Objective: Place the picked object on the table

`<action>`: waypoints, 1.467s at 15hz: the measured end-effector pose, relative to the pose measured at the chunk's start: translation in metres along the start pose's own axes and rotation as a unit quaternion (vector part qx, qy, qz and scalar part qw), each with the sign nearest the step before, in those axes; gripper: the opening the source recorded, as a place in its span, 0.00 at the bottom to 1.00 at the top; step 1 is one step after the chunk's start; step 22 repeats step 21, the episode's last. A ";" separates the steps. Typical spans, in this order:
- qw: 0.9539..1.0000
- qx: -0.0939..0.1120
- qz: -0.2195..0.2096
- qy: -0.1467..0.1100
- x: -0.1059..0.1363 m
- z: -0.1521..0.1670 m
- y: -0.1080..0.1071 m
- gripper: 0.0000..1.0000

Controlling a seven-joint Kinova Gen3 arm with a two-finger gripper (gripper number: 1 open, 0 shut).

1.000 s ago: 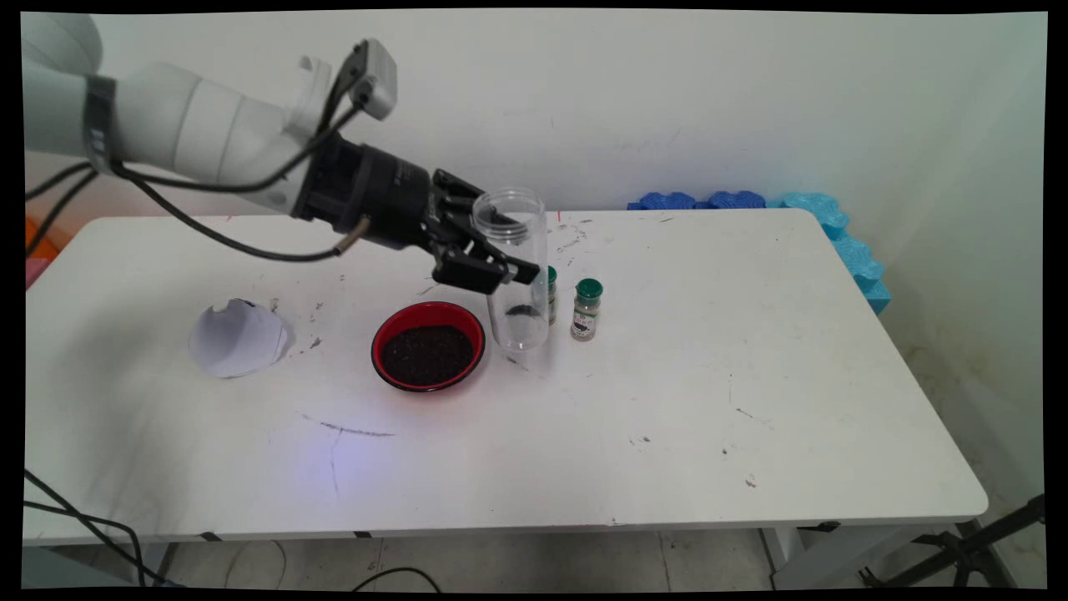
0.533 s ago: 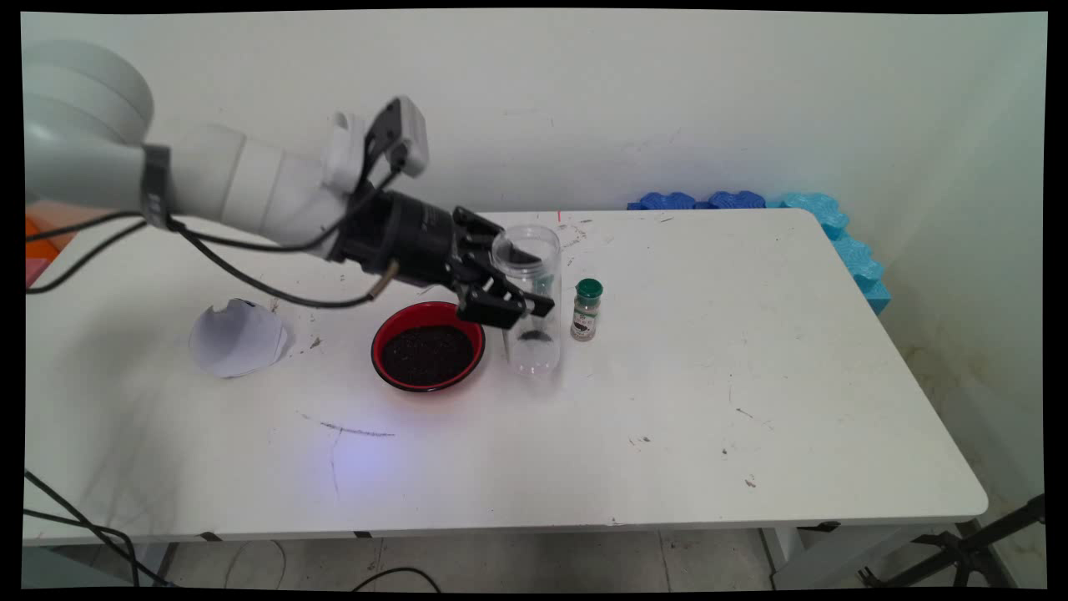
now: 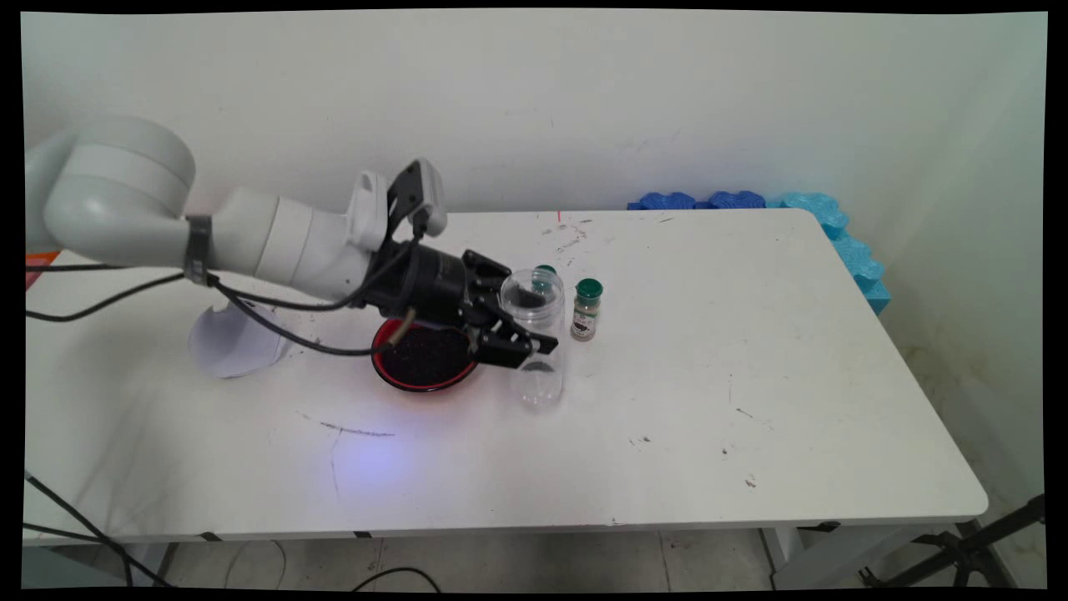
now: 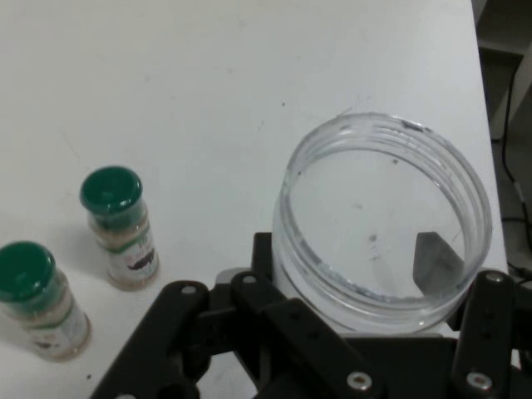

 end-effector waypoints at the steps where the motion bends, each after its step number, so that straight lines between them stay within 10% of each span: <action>1: 1.000 0.001 -0.001 -0.001 -0.004 0.002 0.000 0.00; 18: 1.000 -0.001 -0.025 -0.001 -0.044 0.024 0.004 0.00; 19: 1.000 -0.001 -0.025 -0.001 -0.045 0.025 0.003 1.00; 22: 1.000 -0.002 -0.023 0.000 -0.046 0.025 0.003 1.00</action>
